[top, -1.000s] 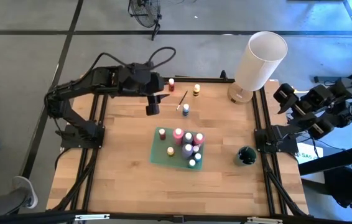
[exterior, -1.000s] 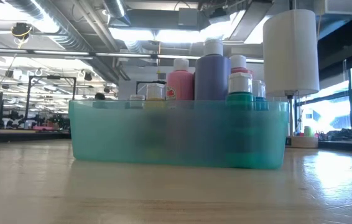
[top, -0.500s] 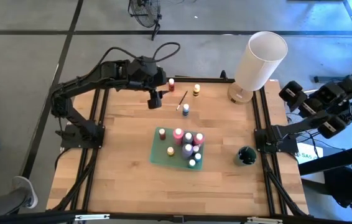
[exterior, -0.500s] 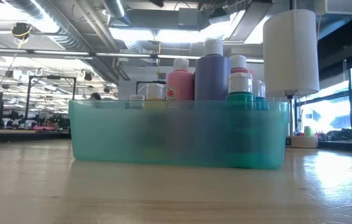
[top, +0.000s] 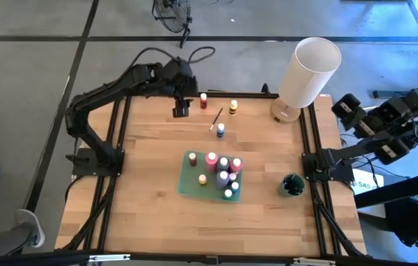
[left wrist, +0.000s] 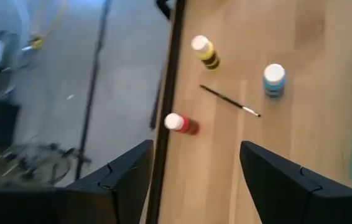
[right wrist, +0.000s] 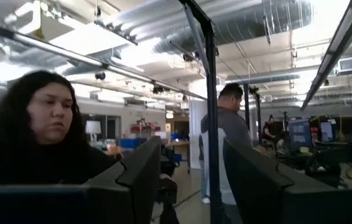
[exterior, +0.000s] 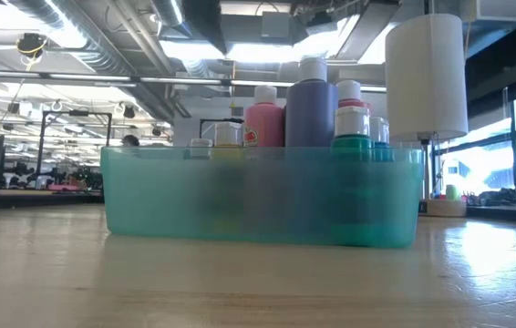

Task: Pick & Place Paint Supplies
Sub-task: Put the small red paint bottle into the light green bin

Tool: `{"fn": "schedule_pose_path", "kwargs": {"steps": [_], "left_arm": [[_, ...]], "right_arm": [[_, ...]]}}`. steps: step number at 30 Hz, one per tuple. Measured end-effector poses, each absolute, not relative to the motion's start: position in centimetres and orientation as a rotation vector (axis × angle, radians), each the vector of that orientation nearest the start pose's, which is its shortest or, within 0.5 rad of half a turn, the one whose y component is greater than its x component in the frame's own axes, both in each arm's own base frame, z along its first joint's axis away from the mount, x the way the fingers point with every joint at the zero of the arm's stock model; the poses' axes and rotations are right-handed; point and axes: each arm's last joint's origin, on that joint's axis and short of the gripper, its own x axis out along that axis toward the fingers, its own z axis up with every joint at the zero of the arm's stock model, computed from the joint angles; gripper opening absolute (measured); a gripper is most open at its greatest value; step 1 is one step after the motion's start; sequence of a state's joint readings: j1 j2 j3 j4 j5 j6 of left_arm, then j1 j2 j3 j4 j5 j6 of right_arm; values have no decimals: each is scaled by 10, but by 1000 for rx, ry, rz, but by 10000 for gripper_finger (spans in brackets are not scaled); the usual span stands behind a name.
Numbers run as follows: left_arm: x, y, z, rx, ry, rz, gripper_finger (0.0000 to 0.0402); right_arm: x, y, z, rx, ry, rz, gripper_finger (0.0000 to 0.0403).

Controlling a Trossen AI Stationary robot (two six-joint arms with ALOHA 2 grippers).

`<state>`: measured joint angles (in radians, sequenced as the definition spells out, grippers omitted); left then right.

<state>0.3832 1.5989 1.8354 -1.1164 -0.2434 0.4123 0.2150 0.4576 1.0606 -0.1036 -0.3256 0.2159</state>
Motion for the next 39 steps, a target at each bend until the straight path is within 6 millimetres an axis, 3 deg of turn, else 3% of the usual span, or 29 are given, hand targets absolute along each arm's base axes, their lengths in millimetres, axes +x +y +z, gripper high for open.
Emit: {"fn": "schedule_pose_path", "kwargs": {"steps": [9, 18, 26, 39], "left_arm": [[294, 190, 387, 344, 901, 252, 226], [306, 245, 332, 224, 995, 199, 224], [321, 264, 291, 281, 1092, 114, 224], [324, 286, 265, 206, 1084, 124, 223]], "right_arm": [[64, 21, 458, 168, -413, 491, 178], [71, 24, 483, 50, -453, 514, 178], [82, 27, 492, 51, -434, 514, 178], [89, 28, 490, 79, -399, 520, 178]]}}
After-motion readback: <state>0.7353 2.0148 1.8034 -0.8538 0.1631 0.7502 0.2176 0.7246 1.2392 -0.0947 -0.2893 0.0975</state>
